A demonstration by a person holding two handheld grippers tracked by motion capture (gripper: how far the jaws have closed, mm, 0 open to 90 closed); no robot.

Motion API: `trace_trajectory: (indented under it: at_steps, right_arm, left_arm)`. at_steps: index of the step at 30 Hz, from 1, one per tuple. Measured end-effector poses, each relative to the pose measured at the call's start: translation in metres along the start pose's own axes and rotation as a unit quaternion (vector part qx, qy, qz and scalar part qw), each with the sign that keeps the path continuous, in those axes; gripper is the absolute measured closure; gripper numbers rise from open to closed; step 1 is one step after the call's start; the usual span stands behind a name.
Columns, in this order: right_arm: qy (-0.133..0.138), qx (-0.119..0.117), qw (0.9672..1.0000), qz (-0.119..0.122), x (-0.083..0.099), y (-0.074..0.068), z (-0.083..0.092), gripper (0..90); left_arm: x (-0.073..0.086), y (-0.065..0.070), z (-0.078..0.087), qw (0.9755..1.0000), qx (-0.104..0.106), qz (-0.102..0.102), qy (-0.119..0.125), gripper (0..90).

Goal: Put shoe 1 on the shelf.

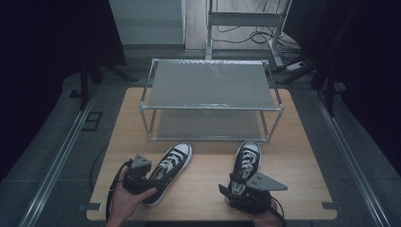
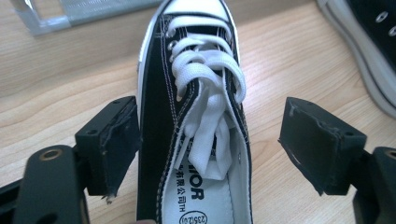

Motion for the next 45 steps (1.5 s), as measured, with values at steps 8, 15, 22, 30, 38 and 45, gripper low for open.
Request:
trace_trajectory:
  at_steps: [8,15,22,30,38,45]
  right_arm:
    - [-0.001,0.012,0.9999,0.002,0.003,0.006,0.003,42.3]
    - [-0.002,0.021,0.9998,0.002,0.005,0.008,0.003,41.9]
    - [-0.008,0.025,0.9997,0.002,0.008,0.01,0.001,41.6]
    - [-0.012,0.027,0.9996,0.004,0.01,0.01,-0.002,41.1]
    - [-0.015,0.03,0.9994,0.005,0.011,0.011,-0.003,40.8]
    - [-0.017,0.034,0.9993,0.004,0.013,0.012,-0.005,40.8]
  left_arm:
    - [-0.003,0.003,-0.022,0.9983,-0.021,-0.015,-0.052,17.9]
    - [-0.007,-0.001,-0.033,0.9952,-0.032,-0.016,-0.091,16.2]
    - [-0.006,-0.003,-0.044,0.9902,-0.042,-0.021,-0.131,15.2]
    - [-0.006,-0.005,-0.051,0.9846,-0.053,-0.02,-0.166,15.1]
    - [-0.005,-0.008,-0.056,0.9783,-0.044,-0.011,-0.202,13.5]
    - [-0.003,-0.008,-0.059,0.9715,-0.05,-0.013,-0.232,13.6]
Point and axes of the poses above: each handheld gripper's, and its own axes: z roughly backward along the jaws, x roughly out of its underside, y roughly to its right, the point moved 7 cm from there along -z, roughly forward along the jaws, and after that the axes turned 1 degree about -y, right-handed, at the moved point
